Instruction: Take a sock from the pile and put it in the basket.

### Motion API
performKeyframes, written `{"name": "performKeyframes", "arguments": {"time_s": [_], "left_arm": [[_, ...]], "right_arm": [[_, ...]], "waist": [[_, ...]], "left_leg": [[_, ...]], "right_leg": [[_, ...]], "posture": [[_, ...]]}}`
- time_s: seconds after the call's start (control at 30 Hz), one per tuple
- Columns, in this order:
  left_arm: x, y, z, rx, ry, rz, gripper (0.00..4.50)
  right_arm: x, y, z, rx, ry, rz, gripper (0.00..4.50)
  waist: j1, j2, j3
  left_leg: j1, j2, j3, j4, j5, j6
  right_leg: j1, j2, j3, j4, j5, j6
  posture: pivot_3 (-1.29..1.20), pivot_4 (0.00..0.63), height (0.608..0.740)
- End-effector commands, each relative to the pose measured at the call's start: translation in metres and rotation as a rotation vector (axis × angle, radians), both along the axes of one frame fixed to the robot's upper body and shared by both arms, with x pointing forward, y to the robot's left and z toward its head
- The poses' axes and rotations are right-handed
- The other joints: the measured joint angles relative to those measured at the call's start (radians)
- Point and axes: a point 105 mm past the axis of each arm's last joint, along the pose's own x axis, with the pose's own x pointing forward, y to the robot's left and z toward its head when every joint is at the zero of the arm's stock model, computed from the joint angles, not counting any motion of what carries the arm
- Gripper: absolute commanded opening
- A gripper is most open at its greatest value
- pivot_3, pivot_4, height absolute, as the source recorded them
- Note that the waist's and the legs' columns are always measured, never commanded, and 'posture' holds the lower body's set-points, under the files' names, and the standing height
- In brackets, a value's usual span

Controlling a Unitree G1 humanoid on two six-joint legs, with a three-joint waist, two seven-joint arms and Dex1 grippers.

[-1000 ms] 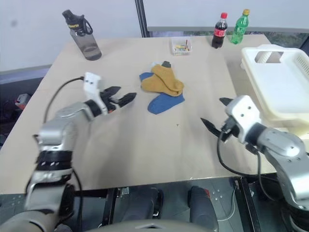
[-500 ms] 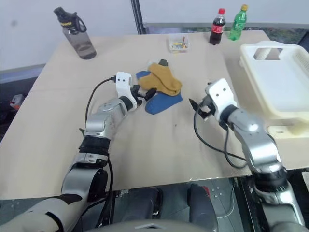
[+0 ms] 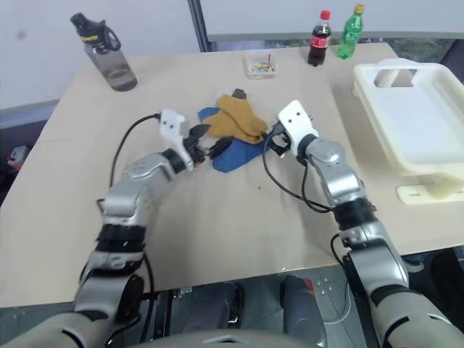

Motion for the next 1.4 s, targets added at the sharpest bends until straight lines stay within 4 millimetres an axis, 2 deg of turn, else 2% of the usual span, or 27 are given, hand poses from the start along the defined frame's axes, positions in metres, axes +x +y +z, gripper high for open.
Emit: {"name": "performKeyframes", "arguments": {"time_s": [0.03,0.2,0.3,0.4,0.43,0.47,0.5,0.63,0.67,0.87,1.0,1.07,1.2,1.27,1.4], "left_arm": [[-0.025,0.008,0.025,0.01,-0.09,-0.089,4.5],[-0.054,0.022,0.031,0.069,-0.094,-0.173,4.5],[-0.062,0.028,0.033,0.078,-0.101,-0.175,4.5],[-0.067,0.03,0.033,0.075,-0.101,-0.167,4.5],[-0.068,0.031,0.033,0.074,-0.1,-0.164,4.5],[-0.069,0.03,0.032,0.073,-0.1,-0.163,4.5],[-0.069,0.03,0.032,0.071,-0.101,-0.159,4.5],[-0.069,0.03,0.033,0.067,-0.105,-0.15,4.5],[-0.069,0.03,0.033,0.066,-0.105,-0.148,4.5],[-0.068,0.03,0.033,0.062,-0.109,-0.143,4.5],[-0.068,0.033,0.032,0.056,-0.103,-0.136,4.5],[-0.069,0.036,0.03,0.054,-0.094,-0.13,4.5],[-0.068,0.044,0.025,0.063,-0.074,-0.114,4.5],[-0.067,0.046,0.024,0.067,-0.067,-0.11,4.5],[-0.065,0.05,0.015,0.083,-0.032,-0.116,4.5]], "right_arm": [[0.003,0.023,0.005,-0.044,-0.059,0.083,3.59],[0.01,0.038,0.002,-0.054,-0.059,0.115,3.59],[0.014,0.042,0.0,-0.058,-0.058,0.118,3.59],[0.017,0.043,0.002,-0.04,-0.057,0.105,2.84],[0.018,0.043,0.001,-0.038,-0.055,0.102,2.48],[0.019,0.042,0.001,-0.04,-0.052,0.099,1.91],[0.02,0.042,-0.002,-0.047,-0.049,0.093,1.74],[0.023,0.038,-0.006,-0.083,-0.059,0.07,0.24],[0.023,0.038,-0.006,-0.091,-0.065,0.071,0.11],[0.021,0.039,-0.008,-0.125,-0.082,0.092,0.11],[0.016,0.044,0.002,-0.089,-0.117,0.141,0.11],[0.007,0.051,0.011,-0.061,-0.145,0.223,0.11],[-0.034,0.063,0.018,-0.044,-0.16,0.468,0.11],[-0.054,0.063,0.014,-0.068,-0.141,0.546,0.11],[-0.098,0.049,-0.012,-0.2,-0.041,0.666,0.11]], "waist": [[-0.003,0.0,0.0],[0.001,0.0,0.0],[0.006,0.0,0.0],[0.005,0.0,0.0],[0.005,0.0,0.0],[0.005,0.0,0.0],[0.005,0.0,0.0],[0.004,0.0,0.0],[0.004,0.0,0.0],[0.003,0.0,0.0],[0.002,0.0,0.0],[0.001,0.001,0.0],[-0.004,0.001,0.0],[0.001,0.001,0.0],[0.014,0.001,0.0]], "left_leg": [[0.0,0.0,0.0,0.0,0.0,0.0],[0.0,-0.001,0.0,0.0,0.0,0.0],[0.0,0.0,0.0,-0.001,0.0,0.0],[0.0,0.0,0.0,-0.001,0.0,0.0],[0.0,0.0,0.0,-0.001,0.0,0.0],[0.0,0.0,-0.001,-0.001,0.0,0.0],[0.0,0.0,0.0,-0.001,0.0,0.0],[0.0,-0.001,0.0,-0.001,0.0,0.0],[0.0,-0.001,0.0,-0.001,0.0,0.0],[0.0,-0.001,0.0,-0.001,0.0,0.0],[0.0,-0.001,0.0,-0.001,0.0,0.0],[0.0,-0.001,0.0,-0.001,0.0,0.0],[0.0,0.0,-0.001,-0.001,0.0,0.0],[0.0,0.0,-0.001,-0.001,0.0,0.0],[0.0,-0.001,-0.001,0.0,0.0,0.0]], "right_leg": [[-0.001,0.0,0.0,0.001,0.0,0.0],[-0.001,0.0,0.0,0.001,0.0,0.0],[-0.001,0.0,0.001,0.001,0.0,0.0],[-0.001,0.0,0.0,0.002,0.0,0.0],[-0.001,0.0,0.0,0.002,0.0,0.0],[-0.001,0.0,0.0,0.002,0.0,0.0],[-0.001,0.0,0.0,0.002,0.0,0.0],[-0.001,0.0,0.0,0.002,0.0,0.0],[-0.001,0.0,0.0,0.002,0.0,0.0],[-0.001,0.0,0.0,0.002,0.0,0.0],[-0.001,0.0,0.0,0.003,0.0,0.0],[-0.001,0.0,0.0,0.002,0.0,0.0],[-0.001,0.0,0.0,0.002,0.0,0.0],[-0.001,0.0,-0.001,0.002,0.0,0.0],[-0.001,0.0,-0.001,0.003,0.0,0.0]], "posture": [[0.0,0.15,0.74],[0.0,0.15,0.74],[0.0,0.15,0.74],[0.0,0.15,0.74],[0.0,0.15,0.74],[0.0,0.15,0.74],[0.0,0.15,0.74],[0.0,0.15,0.74],[0.0,0.15,0.74],[0.0,0.15,0.74],[0.0,0.15,0.74],[0.0,0.15,0.74],[0.0,0.15,0.74],[0.0,0.15,0.74],[0.0,0.15,0.74]]}}
